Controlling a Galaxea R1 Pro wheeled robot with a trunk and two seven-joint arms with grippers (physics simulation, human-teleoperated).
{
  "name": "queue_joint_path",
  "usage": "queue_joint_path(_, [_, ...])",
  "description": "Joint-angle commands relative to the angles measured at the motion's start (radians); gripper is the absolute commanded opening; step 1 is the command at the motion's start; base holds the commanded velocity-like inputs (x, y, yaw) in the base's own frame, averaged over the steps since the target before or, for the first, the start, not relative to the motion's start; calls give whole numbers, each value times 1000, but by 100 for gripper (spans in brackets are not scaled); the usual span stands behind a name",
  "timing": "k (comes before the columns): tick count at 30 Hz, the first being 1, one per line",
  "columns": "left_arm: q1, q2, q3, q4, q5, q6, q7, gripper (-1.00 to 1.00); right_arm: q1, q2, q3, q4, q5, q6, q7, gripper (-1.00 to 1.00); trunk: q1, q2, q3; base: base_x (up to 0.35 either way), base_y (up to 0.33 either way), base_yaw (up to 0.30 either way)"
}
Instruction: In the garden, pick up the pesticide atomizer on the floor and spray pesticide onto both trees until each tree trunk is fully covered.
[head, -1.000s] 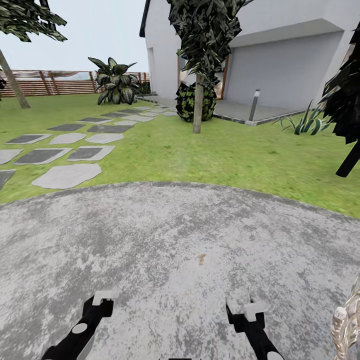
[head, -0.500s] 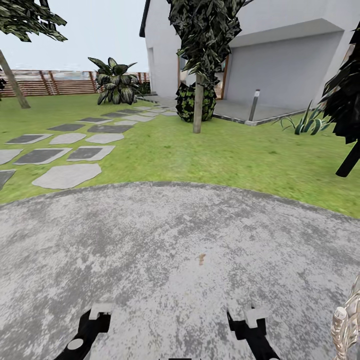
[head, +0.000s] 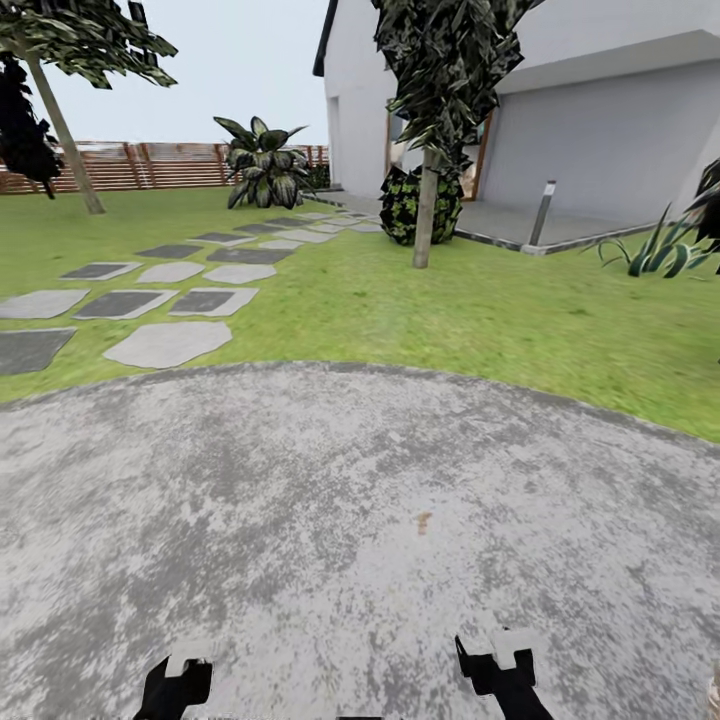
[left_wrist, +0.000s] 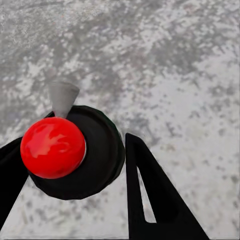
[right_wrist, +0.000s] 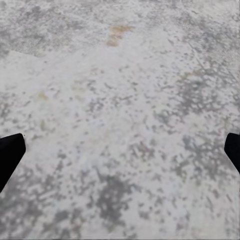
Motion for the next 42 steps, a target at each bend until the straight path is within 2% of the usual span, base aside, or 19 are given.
queue_joint_path(1, [-1,0,2,1,-1,-3,1,-100,0,-1,1,0,7,-2,-1,100,0,0,0,0,0,277])
queue_joint_path(9, [1,-1,1,5,1,-3,-1,-100,0,-1,2,1,7,-2,-1,100,0,0,5,0,0,276])
queue_joint_path(19, [1,-1,3,7,1,-2,1,-100,0,-1,2,4,7,-2,-1,100,-5,2,52,0,0,235])
queue_joint_path(35, [1,-1,3,7,2,-2,2,-100,0,-1,2,4,7,-2,0,100,-12,6,137,0,0,129])
queue_joint_path(42, [1,-2,3,7,2,-2,2,-100,0,-1,2,4,7,-1,1,100,-39,55,169,0,0,119])
